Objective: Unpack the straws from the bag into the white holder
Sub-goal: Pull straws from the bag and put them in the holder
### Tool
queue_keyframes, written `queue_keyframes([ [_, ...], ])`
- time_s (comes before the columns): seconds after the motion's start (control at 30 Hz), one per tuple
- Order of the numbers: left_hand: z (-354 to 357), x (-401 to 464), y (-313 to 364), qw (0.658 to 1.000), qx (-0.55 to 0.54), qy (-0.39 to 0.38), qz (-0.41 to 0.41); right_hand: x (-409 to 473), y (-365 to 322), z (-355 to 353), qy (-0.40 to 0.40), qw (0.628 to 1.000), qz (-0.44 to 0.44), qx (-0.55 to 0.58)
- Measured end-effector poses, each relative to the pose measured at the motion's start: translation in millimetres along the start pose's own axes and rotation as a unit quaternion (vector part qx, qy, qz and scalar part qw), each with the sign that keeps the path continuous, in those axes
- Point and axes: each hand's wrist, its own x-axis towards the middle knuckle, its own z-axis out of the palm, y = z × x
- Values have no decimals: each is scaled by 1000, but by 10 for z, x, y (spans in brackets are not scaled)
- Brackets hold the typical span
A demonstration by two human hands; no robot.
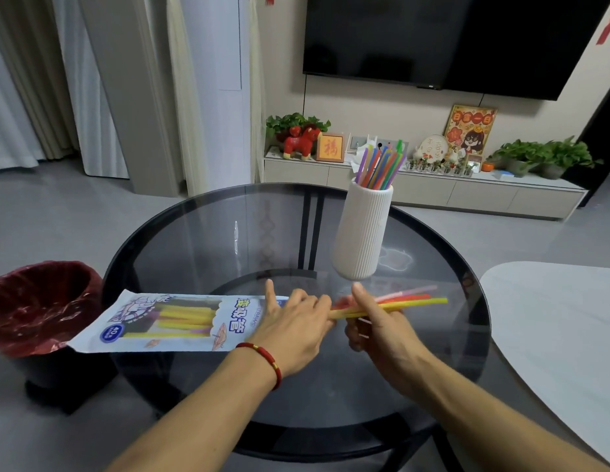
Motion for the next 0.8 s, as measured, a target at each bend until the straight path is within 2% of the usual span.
queue_keyframes([
  [0.1,26,1,-33,1000,4,6,-9,91,-124,57,141,990,-25,-11],
  [0.2,32,-11,-77,1000,-1,-9,-19,120,-260,-23,209,975,-69,-15],
  [0.27,24,-11,-68,1000,-12,-21,-18,79,-244,-1,193,978,-68,-24],
  [0.37,12,-12,-63,999,-34,-20,-15,21,-161,88,120,988,-42,-88],
  [0.57,-28,-50,-98,997,-75,-33,-12,82,-427,-140,175,974,-108,-90],
  [0.7,-12,-54,-59,995,-91,-32,1,45,-499,-167,141,973,-158,-92],
  [0.8,3,-30,-45,993,-114,-1,14,53,-559,-131,122,981,-151,-16],
])
